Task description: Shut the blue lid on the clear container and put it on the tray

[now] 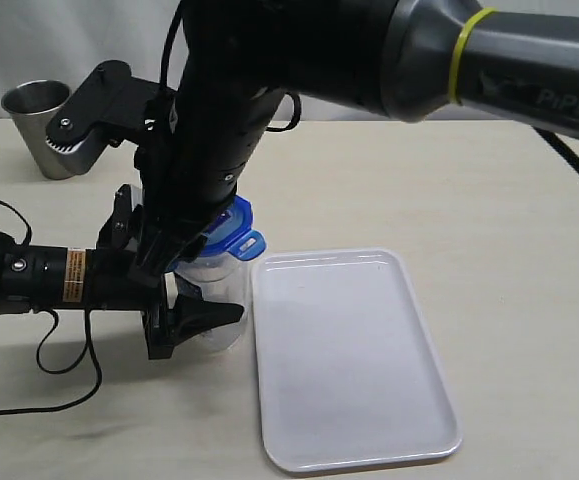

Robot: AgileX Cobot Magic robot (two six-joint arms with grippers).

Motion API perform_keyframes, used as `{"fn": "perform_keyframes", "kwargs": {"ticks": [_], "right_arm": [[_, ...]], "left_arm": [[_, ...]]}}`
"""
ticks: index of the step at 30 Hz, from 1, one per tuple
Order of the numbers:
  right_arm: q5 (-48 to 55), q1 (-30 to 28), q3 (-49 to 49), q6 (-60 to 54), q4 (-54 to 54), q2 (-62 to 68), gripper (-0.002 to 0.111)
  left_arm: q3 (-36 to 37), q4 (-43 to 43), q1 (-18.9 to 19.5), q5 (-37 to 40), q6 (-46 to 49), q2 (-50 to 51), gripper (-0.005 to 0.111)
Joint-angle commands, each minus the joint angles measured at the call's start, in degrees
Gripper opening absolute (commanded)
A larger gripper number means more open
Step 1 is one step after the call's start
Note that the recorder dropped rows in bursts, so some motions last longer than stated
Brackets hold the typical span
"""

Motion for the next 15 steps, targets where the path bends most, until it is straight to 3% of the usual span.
{"fn": "perform_keyframes", "kwargs": {"ticks": [1, 5, 15], "right_arm": [[-0.55, 2.32, 1.54, 6.86, -6.43, -0.10, 0.056], [0.34, 3.25, 2.13, 13.95, -14.86, -0.10, 0.056], [-2.36, 3.34, 7.45, 15.18, -18.11, -0.10, 0.056]], "left_arm": [[-0.12, -1.59, 0.06, 4.45, -0.28, 0.37, 0.000], [-0.12, -1.75, 0.06, 4.45, -0.28, 0.37, 0.000], [-0.12, -2.15, 0.06, 4.06, -0.28, 0.37, 0.000]]}}
